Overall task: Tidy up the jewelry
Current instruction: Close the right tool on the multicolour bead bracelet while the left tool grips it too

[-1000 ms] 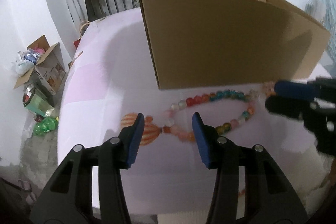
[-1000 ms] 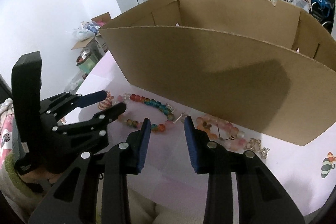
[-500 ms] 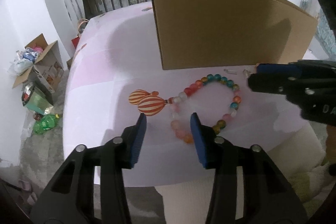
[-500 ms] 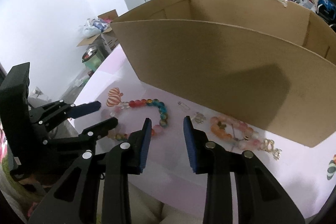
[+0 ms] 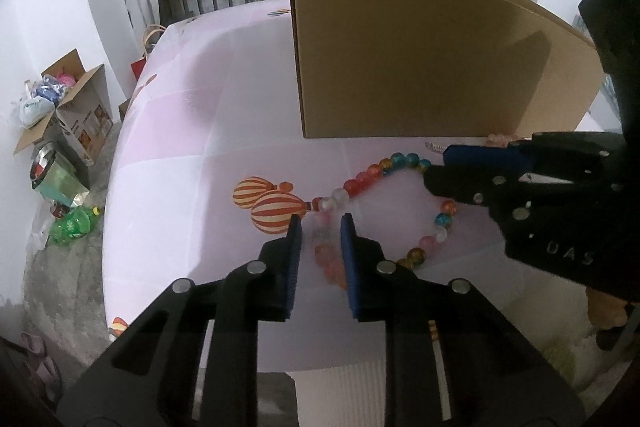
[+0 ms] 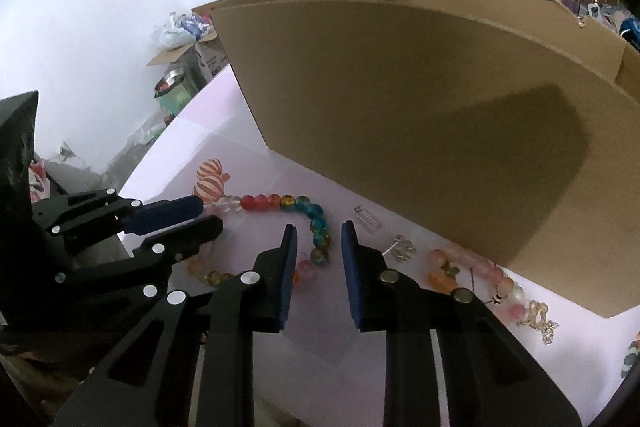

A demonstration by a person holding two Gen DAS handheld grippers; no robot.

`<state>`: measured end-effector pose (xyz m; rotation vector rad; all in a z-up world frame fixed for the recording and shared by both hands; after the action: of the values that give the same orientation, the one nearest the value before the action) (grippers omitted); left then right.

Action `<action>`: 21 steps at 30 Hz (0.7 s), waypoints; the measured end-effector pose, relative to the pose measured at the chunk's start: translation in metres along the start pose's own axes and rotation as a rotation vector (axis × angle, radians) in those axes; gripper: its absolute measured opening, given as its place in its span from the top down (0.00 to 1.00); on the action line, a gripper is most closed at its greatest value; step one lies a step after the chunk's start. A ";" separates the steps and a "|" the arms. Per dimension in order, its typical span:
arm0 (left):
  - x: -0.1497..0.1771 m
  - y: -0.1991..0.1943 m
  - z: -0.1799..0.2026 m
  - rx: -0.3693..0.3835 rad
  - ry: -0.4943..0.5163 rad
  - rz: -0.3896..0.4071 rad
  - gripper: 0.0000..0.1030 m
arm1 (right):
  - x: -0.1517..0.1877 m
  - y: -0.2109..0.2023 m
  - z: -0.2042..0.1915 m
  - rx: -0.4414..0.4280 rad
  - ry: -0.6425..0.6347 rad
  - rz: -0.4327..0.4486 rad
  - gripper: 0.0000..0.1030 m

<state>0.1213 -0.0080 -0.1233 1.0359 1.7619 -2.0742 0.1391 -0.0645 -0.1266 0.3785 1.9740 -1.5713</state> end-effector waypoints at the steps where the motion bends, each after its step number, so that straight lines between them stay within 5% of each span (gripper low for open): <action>1: 0.000 0.000 0.000 0.000 -0.001 0.002 0.84 | 0.001 0.001 -0.001 0.002 -0.004 -0.003 0.80; 21: -0.008 -0.005 -0.004 0.011 -0.042 0.032 0.92 | -0.006 -0.007 -0.002 0.035 -0.044 0.033 0.90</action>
<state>0.1257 -0.0048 -0.1139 1.0091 1.7047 -2.0732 0.1402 -0.0639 -0.1173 0.3857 1.9000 -1.5821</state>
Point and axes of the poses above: each gripper's, at about its wrist camera, not at the fingertips, and y roughly the way its jaws point, z to its right, x to its underside, the point moved 8 cm from there along y, roughly the way its jaws point, and after that the axes turned 3 degrees about x, right-handed, at the moved point
